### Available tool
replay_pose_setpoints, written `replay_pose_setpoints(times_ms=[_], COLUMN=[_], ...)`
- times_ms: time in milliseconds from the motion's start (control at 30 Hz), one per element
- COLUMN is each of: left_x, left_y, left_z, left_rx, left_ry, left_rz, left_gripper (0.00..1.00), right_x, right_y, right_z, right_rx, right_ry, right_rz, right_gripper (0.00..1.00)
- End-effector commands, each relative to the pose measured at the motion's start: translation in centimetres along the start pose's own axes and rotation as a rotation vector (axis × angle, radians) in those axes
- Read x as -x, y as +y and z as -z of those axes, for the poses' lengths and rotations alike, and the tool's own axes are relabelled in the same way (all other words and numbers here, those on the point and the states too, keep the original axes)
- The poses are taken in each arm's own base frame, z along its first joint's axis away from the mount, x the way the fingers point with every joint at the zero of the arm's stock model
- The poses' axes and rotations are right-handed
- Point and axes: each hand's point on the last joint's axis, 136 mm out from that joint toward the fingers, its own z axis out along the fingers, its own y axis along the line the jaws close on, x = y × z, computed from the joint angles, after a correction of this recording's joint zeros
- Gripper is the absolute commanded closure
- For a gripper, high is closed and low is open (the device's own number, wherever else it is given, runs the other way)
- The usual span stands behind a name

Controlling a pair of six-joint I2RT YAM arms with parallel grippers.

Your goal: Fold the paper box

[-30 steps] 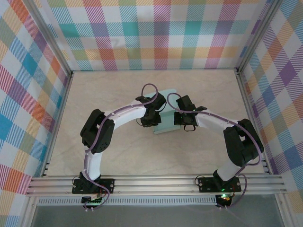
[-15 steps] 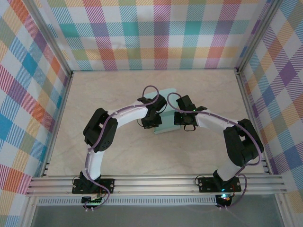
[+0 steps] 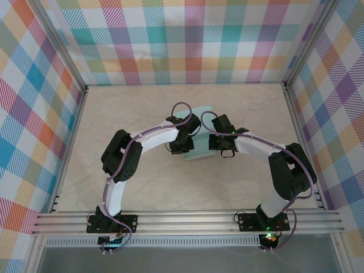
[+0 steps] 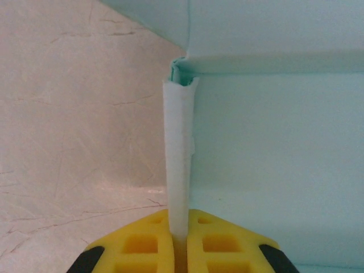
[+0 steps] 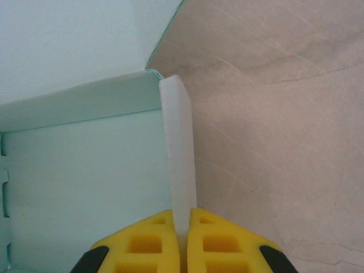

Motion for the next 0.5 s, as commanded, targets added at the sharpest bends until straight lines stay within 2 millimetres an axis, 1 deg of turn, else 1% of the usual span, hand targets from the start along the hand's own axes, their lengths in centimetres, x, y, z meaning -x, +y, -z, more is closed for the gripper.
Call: replay_pose_setpoints(times_ms=[0,133,167,200,233,300,367,467], left_x=[-1.05,-0.98,-0.99,-1.03,-1.06,-0.94,-0.88,-0.77], left_y=[0.47,0.85,0.86,0.9,0.96,1.0,1.1,1.32], left_z=[-1.04,-1.52,-1.61,-1.77,-1.88,-1.82,-1.73,-1.56], left_rx=[0.076,0.105,0.106,0.11,0.114,0.118,0.128,0.142], left_ry=[0.017,0.016,0.017,0.019,0.02,0.018,0.014,0.007], left_rz=[-0.056,-0.063,-0.062,-0.062,-0.062,-0.062,-0.063,-0.066], left_gripper=[0.84,0.79,0.8,0.82,0.88,0.95,1.0,1.0], right_x=[1.34,1.13,1.07,0.99,0.94,0.84,0.88,0.79], right_y=[3.23,3.54,3.55,3.55,3.56,3.48,3.43,3.44], right_z=[0.58,0.45,0.38,0.35,0.31,0.26,0.23,-0.02], right_rx=[0.153,0.176,0.177,0.177,0.178,0.174,0.171,0.171], right_ry=[-0.047,-0.041,-0.039,-0.036,-0.035,-0.032,-0.033,-0.026], right_rz=[-0.047,-0.063,-0.066,-0.065,-0.064,-0.06,-0.055,-0.054], right_gripper=[1.0,1.0,1.0,1.0,1.0,1.0,1.0,1.0])
